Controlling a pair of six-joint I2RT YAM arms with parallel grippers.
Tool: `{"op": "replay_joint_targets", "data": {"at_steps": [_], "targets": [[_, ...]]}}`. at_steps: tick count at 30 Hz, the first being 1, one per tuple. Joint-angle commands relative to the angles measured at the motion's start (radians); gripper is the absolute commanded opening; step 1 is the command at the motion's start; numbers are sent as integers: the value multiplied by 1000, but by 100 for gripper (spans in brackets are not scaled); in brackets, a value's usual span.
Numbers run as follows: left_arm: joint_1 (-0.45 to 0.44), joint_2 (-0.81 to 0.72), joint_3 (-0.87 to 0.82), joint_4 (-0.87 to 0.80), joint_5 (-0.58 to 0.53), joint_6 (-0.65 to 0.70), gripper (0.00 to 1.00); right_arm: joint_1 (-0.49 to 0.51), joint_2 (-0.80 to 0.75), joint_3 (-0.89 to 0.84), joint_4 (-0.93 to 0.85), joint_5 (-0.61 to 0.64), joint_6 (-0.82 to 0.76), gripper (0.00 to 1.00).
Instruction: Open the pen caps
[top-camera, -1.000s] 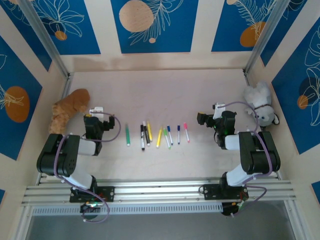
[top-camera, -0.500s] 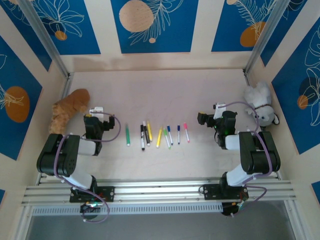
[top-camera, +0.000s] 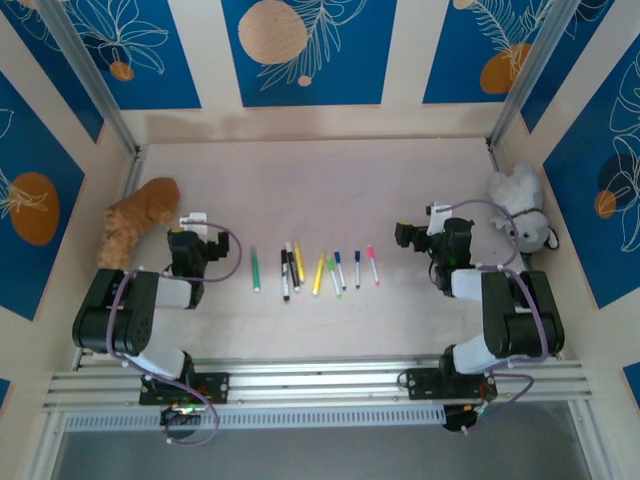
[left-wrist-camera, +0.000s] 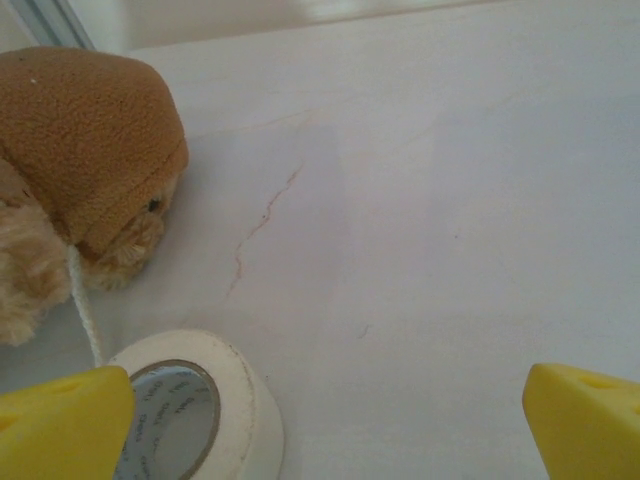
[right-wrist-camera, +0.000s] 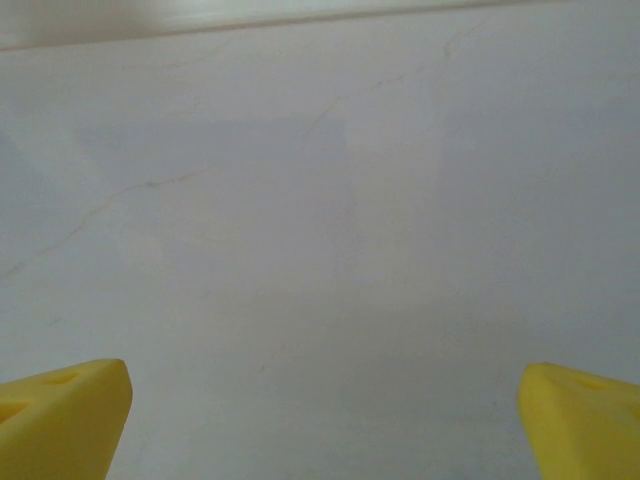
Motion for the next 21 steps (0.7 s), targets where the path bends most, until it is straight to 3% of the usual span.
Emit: {"op": "replay_joint_targets", "data": {"at_steps": [1,4,7,9,14,15,17,19,21], "targets": [[-40,-102,155,-272,-91,22,100,31,-122,96,-222,206,73,99],[-45,-179,247,-436,-92,-116,100,26,-183,188,-463,212,226,99],[-52,-188,422,-719,-17,-295,100,83,-225,244,-612,240,292,99],[-69,-169,530,-877,94,-362,100,131,-251,289,-748,264,352,99],[-133,-188,582,-952,261,-503,100,283,-264,415,-1088,304,447,100],[-146,-199,576,-950,275,-536,100,321,-268,427,-1133,303,453,96],[-171,-237,525,-900,277,-602,100,382,-273,443,-1208,298,484,66],[-171,-285,420,-759,348,-742,100,420,-288,429,-1234,247,494,64],[-193,-321,377,-695,403,-820,100,439,-295,409,-1247,203,514,52]]}}
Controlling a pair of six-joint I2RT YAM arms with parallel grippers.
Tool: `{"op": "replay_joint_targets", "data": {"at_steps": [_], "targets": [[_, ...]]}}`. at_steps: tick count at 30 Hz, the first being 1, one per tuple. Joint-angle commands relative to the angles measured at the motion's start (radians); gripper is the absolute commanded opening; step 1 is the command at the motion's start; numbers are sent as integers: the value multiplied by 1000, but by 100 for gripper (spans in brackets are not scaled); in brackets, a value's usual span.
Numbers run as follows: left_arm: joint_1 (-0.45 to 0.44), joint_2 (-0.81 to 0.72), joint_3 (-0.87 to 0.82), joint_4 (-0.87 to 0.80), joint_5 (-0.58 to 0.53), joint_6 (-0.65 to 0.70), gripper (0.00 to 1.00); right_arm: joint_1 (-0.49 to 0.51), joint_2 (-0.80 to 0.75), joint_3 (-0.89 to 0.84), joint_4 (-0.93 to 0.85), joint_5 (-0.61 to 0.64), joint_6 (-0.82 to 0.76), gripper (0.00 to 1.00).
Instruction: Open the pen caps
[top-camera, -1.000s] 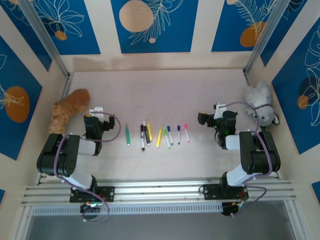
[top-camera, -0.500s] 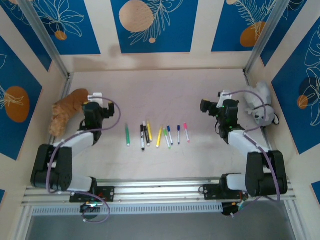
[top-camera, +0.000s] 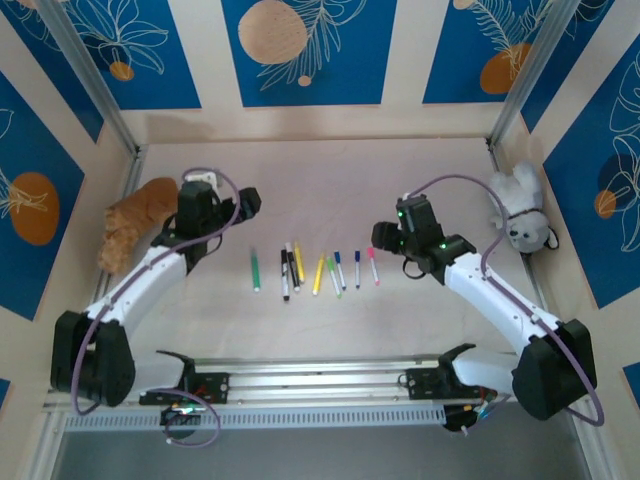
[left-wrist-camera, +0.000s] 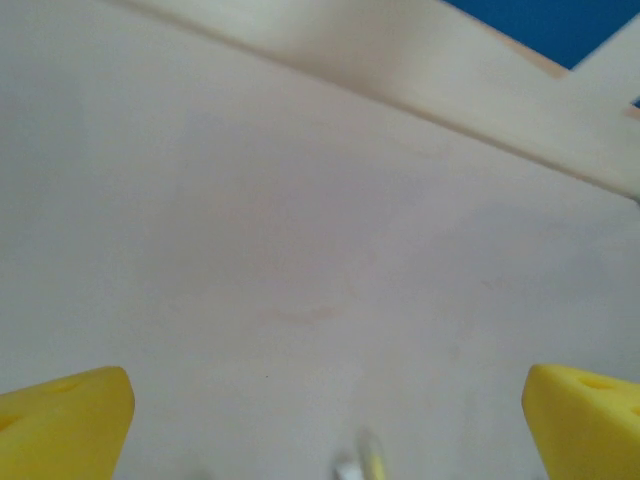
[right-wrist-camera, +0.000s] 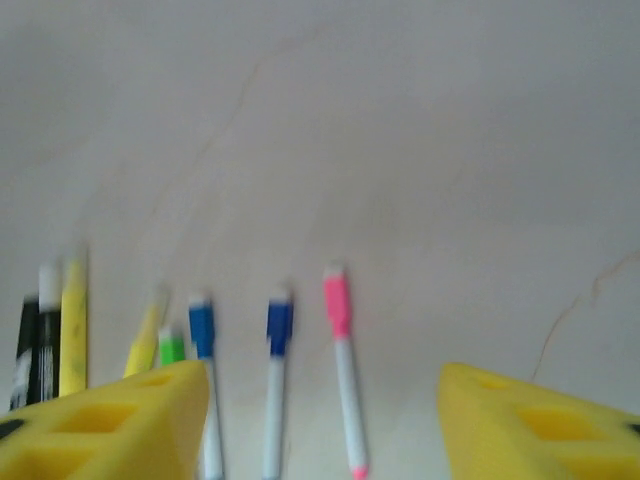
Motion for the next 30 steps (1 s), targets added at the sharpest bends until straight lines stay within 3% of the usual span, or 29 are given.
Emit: {"op": "replay_joint_targets", "data": {"at_steps": [1,3,5,8,10,11,14,17,20,24,30], "targets": [[-35,-56,-28,47,112,-185,100,22,-25,-16,-134,-57,72,52],[-78,-53,66,-111,124,-129,100,20,-5,-30,-142,-110,75,54],[-108,-56,104,-146,162,-63,100,34,14,-40,-146,-119,75,53],[-123,-64,120,-176,171,-26,100,45,60,-53,-142,-135,79,43],[-130,-49,146,-218,167,-11,100,48,90,-60,-131,-150,80,28],[-134,-37,156,-234,178,-7,100,48,100,-64,-121,-159,80,25],[-158,3,169,-254,176,-1,100,44,135,-67,-101,-176,81,26],[-190,40,178,-264,176,8,99,39,173,-55,-93,-178,64,37],[-220,55,186,-275,153,23,99,36,214,-38,-96,-174,46,39],[-229,74,177,-237,181,11,99,31,266,-24,-90,-164,36,26],[-243,96,173,-206,192,-1,98,18,313,-10,-75,-149,26,25]]}}
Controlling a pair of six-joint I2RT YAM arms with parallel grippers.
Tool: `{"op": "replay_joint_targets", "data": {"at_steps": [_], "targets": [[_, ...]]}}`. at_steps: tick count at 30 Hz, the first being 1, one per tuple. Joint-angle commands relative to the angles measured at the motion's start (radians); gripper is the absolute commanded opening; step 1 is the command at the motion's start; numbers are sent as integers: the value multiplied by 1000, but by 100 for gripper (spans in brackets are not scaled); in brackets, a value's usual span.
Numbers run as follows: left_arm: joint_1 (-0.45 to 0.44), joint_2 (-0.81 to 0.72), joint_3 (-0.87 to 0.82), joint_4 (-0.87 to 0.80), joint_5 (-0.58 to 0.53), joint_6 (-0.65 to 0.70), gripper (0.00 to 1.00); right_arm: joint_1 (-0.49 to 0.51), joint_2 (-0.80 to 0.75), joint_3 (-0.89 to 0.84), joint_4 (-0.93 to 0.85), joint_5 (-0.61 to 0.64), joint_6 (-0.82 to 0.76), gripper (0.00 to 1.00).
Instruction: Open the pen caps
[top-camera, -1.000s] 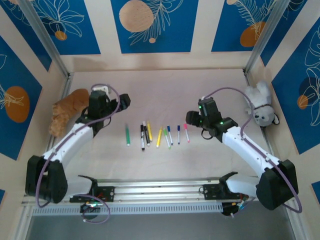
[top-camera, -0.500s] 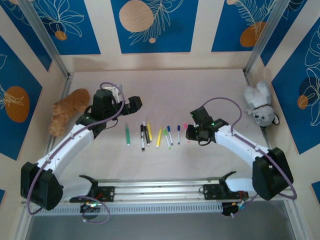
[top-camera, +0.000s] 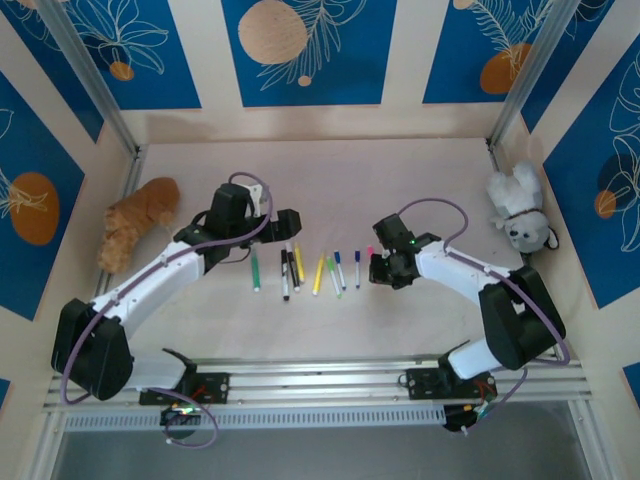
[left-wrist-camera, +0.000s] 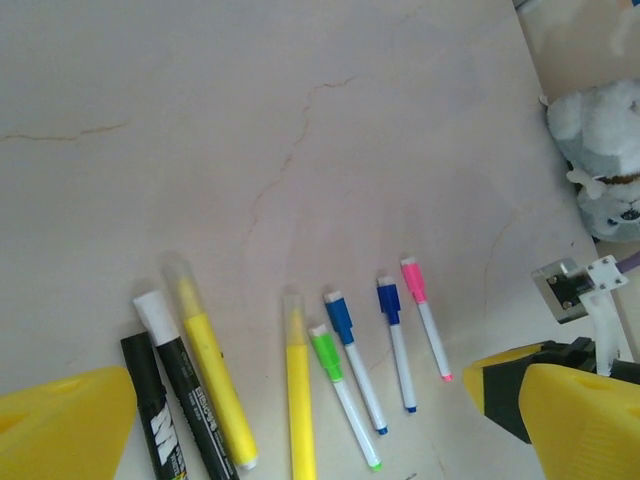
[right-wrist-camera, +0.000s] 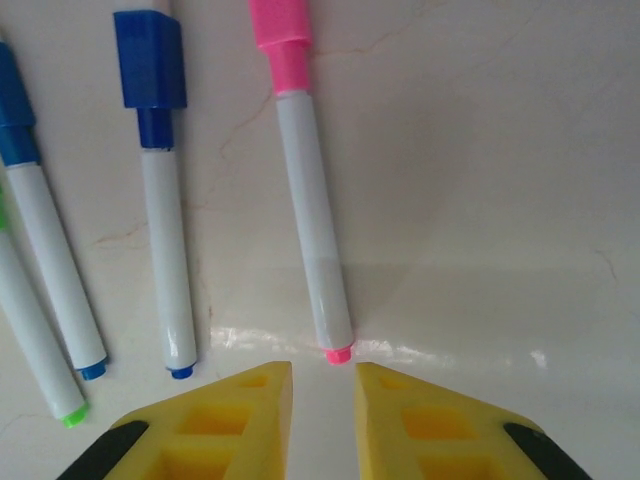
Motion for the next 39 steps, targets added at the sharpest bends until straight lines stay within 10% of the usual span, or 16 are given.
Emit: {"op": "replay_joint_targets", "data": {"at_steps": [1,39], "targets": [[-16,17,19,27,24,-1,98,-8,22,36,7,2,-19,27],[-19,43,-28,79,12,-12,97,29,207,124,-26,60,-64,25]]}}
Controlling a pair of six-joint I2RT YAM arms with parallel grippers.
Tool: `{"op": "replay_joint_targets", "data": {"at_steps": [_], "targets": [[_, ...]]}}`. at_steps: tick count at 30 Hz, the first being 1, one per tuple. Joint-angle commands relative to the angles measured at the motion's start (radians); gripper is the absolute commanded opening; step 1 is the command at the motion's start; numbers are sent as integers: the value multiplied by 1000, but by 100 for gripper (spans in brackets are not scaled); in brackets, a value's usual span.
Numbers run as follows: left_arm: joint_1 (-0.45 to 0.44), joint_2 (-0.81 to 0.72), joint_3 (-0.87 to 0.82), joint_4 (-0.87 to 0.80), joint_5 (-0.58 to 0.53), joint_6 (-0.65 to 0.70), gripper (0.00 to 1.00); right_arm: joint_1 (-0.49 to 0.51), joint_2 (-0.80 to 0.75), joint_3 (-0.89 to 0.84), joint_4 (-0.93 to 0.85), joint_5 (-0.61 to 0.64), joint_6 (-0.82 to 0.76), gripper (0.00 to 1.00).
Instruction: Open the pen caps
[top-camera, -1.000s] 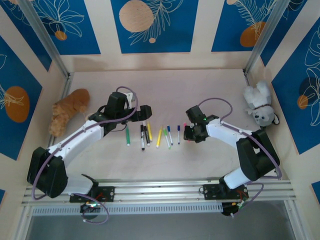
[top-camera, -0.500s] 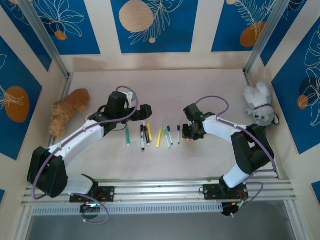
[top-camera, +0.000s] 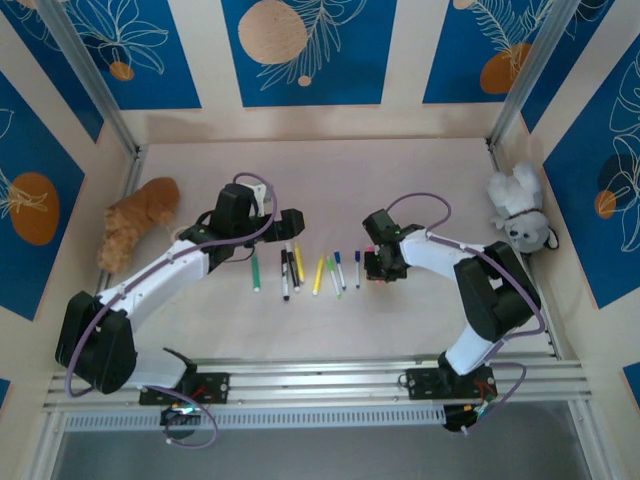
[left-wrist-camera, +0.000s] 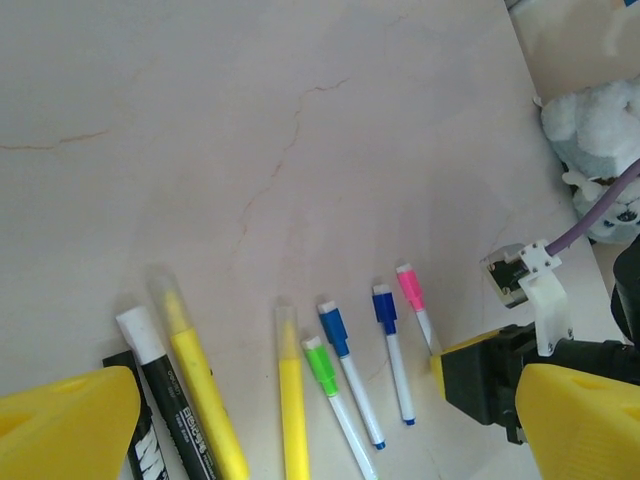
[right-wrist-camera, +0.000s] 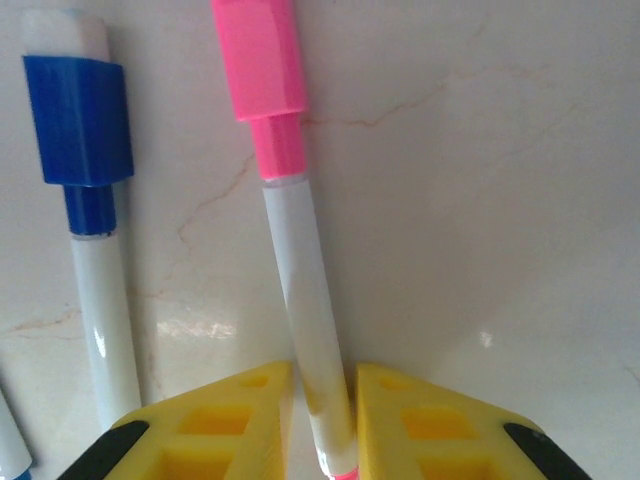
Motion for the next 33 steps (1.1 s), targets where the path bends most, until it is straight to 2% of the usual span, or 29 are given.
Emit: {"op": "replay_joint_targets", "data": {"at_steps": [1,11,15,16,23,33], "targets": [[-11,11,-19,24,10,-9,96,13,35,26,-21,0,-8,24],[-11,17,-29,31,11,-14,96,20,50,14,-31,17,6,23],[-10,19,-30,33,11,-15,96,25,45,16,-37,21,11,17],[-12,19,-30,35,13,-15,97,28,47,16,-38,22,11,12],[-16,21,-39,46,31,-19,93,43,23,19,-57,29,24,0],[-39,38,-22,48,36,-15,91,53,-110,25,-93,29,16,0]]}}
